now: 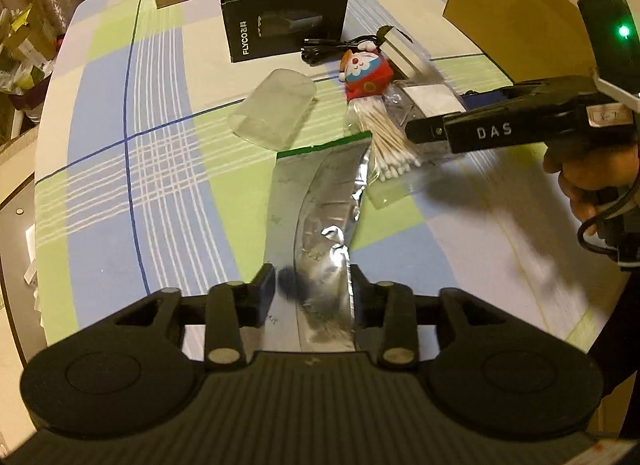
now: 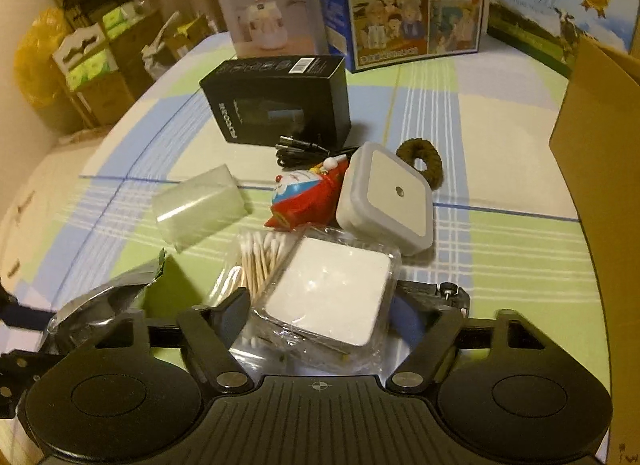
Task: Organize objects
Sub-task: 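Carry the foil bag with the left gripper while the right gripper carries the white pad to the cardboard box, then open both grippers to drop the foil bag and white pad into the cardboard box, then move the right gripper to the black toy car and grasp it, then lift the toy car with the right gripper while the left gripper grasps the cotton swab bag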
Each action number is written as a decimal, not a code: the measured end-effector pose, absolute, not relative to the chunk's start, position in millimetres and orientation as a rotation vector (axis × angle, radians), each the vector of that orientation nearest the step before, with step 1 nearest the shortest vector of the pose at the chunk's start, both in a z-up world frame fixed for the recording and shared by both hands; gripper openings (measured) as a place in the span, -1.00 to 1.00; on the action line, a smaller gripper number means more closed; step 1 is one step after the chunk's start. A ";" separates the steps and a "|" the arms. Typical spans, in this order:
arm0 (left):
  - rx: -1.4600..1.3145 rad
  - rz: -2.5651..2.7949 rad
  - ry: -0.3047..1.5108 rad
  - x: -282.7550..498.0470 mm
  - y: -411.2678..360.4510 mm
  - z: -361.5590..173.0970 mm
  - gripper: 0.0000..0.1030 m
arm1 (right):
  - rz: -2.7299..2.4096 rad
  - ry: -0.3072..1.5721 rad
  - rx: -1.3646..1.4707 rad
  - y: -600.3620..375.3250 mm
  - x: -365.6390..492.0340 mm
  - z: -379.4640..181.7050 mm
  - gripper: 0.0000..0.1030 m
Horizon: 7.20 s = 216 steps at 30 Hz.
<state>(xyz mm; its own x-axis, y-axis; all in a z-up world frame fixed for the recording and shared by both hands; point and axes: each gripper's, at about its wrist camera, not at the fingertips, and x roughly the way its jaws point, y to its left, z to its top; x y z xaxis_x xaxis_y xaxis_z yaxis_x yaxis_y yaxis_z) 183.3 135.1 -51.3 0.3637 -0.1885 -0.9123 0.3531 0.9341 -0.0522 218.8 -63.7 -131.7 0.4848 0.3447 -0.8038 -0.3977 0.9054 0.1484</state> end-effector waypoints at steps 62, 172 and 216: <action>0.013 -0.593 0.989 199.1 -167.5 83.4 -0.43 | 0.211 0.625 -0.091 -341.4 119.0 23.5 0.15; -0.004 -0.192 0.904 186.2 62.4 -57.4 0.66 | 0.519 0.762 -0.138 -166.1 154.6 -96.3 0.36; -0.004 -0.199 0.998 245.7 37.9 -91.6 0.13 | 0.506 0.898 -0.141 -143.1 235.4 -125.0 -0.43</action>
<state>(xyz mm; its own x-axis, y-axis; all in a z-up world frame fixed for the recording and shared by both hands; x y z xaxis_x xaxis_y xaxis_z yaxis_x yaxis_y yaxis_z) 245.7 37.9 -91.6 0.5257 -0.1681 -0.8339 0.1644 0.9819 -0.0943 235.4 -143.1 -125.0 0.5152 0.3614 -0.7772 -0.4770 0.8743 0.0903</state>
